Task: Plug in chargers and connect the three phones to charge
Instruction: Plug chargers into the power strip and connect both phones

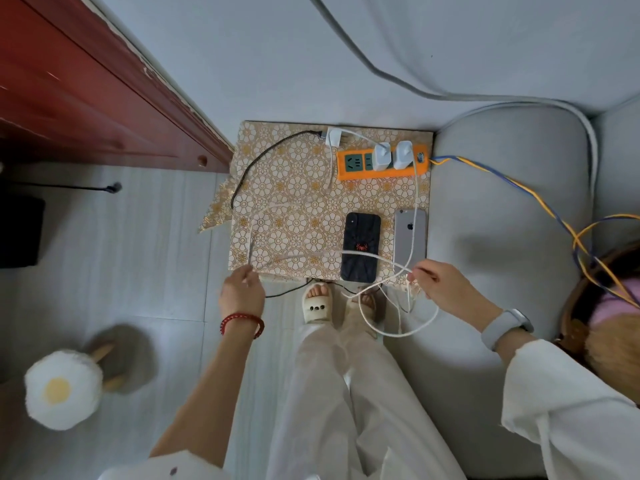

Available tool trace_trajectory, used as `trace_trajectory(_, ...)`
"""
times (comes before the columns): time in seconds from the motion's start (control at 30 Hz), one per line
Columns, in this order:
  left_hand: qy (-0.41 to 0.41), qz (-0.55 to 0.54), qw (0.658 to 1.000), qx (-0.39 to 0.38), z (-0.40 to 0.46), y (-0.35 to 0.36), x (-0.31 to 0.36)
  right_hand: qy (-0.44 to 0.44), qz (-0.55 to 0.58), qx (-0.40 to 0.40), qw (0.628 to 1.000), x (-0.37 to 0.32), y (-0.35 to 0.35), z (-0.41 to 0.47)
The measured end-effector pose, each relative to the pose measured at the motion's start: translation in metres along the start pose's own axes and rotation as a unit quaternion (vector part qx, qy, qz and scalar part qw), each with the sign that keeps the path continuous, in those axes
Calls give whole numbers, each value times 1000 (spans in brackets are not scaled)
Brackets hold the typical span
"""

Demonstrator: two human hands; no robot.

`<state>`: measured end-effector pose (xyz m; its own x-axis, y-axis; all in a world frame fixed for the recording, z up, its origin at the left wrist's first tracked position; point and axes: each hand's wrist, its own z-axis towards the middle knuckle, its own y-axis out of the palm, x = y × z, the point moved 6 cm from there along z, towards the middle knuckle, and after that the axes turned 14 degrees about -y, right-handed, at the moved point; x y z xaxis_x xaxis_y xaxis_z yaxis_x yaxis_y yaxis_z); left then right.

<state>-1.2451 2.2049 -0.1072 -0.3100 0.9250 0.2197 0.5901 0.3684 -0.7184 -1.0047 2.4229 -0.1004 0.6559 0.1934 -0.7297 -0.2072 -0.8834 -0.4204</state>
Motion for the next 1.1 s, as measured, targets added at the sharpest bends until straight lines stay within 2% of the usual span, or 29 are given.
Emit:
trace_trajectory(0.07,159,158,975,-2,-12,16,15,-36,-15,-15,999,-16,4,3)
trace_trajectory(0.13,328,204,921,-50,-47,39,39,-87,-12,-46,995,-41,16,6)
trace_trajectory(0.17,379,199,898,-97,-63,50,47,-112,-10,-53,992,-53,21,7)
trace_trajectory(0.23,414,159,876,-190,-86,64,56,-152,1,-50,987,-72,27,10)
trace_trajectory(0.27,421,142,875,-192,-89,64,61,-160,10,-44,986,-77,26,10)
trace_trajectory(0.33,367,95,913,-149,-76,55,63,-151,30,-43,987,-77,21,9)
trace_trajectory(0.4,215,-42,969,-111,-48,35,51,-123,41,-52,990,-65,11,6)
trace_trajectory(0.47,64,-205,974,-74,-21,12,28,-80,30,-57,995,-43,-1,1)
trace_trajectory(0.5,21,-235,970,-53,-10,4,17,-59,23,-54,997,-33,-7,-2)
trace_trajectory(0.53,6,-213,976,-37,-1,-1,9,-43,15,-46,998,-23,-12,-5)
trace_trajectory(0.6,41,-57,997,-20,1,-2,5,-32,4,-31,999,-16,-15,-9)
trace_trajectory(0.63,104,22,994,-14,-4,2,8,-41,2,-31,999,-19,-12,-9)
trace_trajectory(0.7,279,108,954,-15,-33,19,27,-82,-1,-48,995,-37,1,-7)
trace_trajectory(0.77,393,136,905,-92,-70,43,46,-128,-2,-70,989,-58,17,-4)
trace_trajectory(0.83,430,112,879,-173,-94,54,56,-159,-3,-76,984,-73,25,-1)
trace_trajectory(0.87,442,87,876,-171,-96,50,60,-168,2,-72,983,-76,24,-1)
trace_trajectory(0.93,424,41,898,-114,-82,35,63,-161,25,-54,985,-73,15,-2)
trace_trajectory(1.0,355,10,934,-38,-58,16,58,-133,39,-37,990,-60,3,-4)
trace_trajectory(1.07,207,-42,977,22,-27,-1,40,-97,32,-31,994,-42,-7,-8)
trace_trajectory(1.1,131,-68,988,41,-14,-8,30,-80,27,-24,996,-34,-11,-10)
